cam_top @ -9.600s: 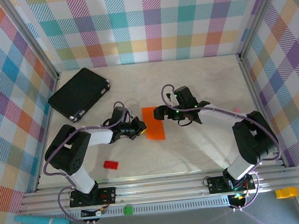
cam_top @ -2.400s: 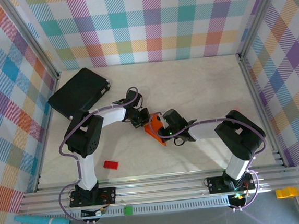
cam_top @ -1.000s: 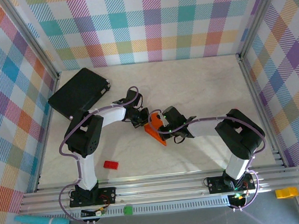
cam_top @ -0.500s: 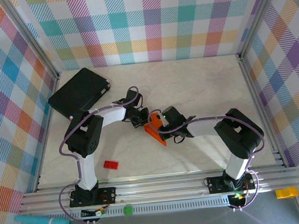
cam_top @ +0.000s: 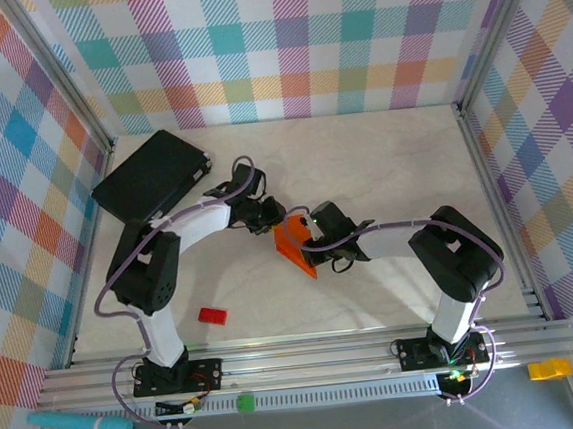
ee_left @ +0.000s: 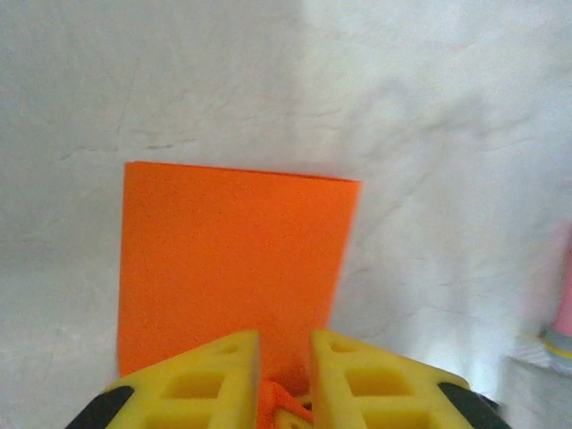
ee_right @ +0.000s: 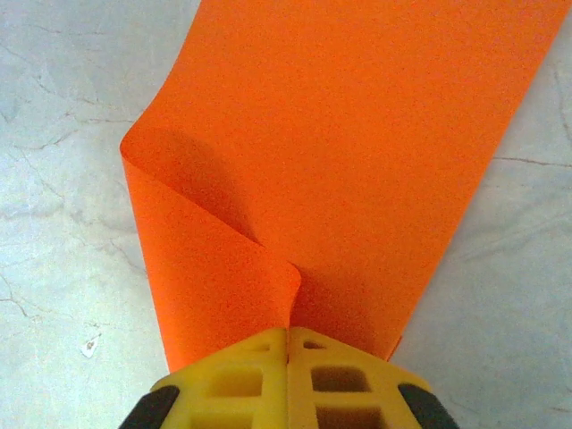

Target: Fold a paper plane with a square sheet of paper (pick it up from the middle)

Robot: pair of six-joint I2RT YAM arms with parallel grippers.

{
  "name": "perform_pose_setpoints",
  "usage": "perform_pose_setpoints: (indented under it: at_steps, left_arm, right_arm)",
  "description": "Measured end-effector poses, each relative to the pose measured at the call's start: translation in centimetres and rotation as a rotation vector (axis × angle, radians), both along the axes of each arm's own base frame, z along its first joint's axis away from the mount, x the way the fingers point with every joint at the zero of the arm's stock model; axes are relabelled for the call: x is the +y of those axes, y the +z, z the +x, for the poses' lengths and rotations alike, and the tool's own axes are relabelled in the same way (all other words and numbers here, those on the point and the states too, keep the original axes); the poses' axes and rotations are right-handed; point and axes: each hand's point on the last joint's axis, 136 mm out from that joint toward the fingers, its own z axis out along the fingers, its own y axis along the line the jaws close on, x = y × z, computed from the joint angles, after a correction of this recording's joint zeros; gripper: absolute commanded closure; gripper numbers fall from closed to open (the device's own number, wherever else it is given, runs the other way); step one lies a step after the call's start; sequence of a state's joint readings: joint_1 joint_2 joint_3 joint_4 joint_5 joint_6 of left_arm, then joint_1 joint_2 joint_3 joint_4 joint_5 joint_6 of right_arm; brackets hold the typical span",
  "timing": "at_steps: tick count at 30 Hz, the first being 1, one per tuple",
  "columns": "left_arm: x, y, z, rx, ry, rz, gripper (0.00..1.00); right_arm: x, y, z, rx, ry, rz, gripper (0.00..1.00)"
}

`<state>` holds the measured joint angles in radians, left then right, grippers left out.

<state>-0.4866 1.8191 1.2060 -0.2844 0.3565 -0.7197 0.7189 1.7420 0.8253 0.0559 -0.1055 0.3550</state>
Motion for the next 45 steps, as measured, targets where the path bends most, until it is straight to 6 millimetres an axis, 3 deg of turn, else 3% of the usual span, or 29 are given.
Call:
perform_pose_setpoints:
  at_steps: [4, 13, 19, 24, 45]
  left_arm:
    - [0.5, 1.6, -0.7, -0.039, 0.049, -0.064, 0.79]
    - [0.4, -1.7, -4.3, 0.101, 0.09, -0.125, 0.87]
    - [-1.5, -1.4, -4.7, 0.106, 0.081, -0.176, 0.92]
    - [-2.8, -2.7, -5.1, 0.136, 0.075, -0.191, 0.94]
    - [-2.4, -4.8, -6.4, 0.18, 0.09, -0.175, 0.96]
  right_arm:
    - [0.0, 0.0, 0.0, 0.011, -0.005, 0.004, 1.0]
    - [0.0, 0.0, 0.1, 0.032, -0.006, 0.005, 1.0]
    - [0.3, 0.0, 0.2, 0.039, -0.001, 0.014, 1.0]
    - [0.3, 0.0, 0.3, 0.043, -0.001, 0.018, 1.0]
    - [0.4, -0.1, 0.4, 0.046, 0.0, 0.022, 1.0]
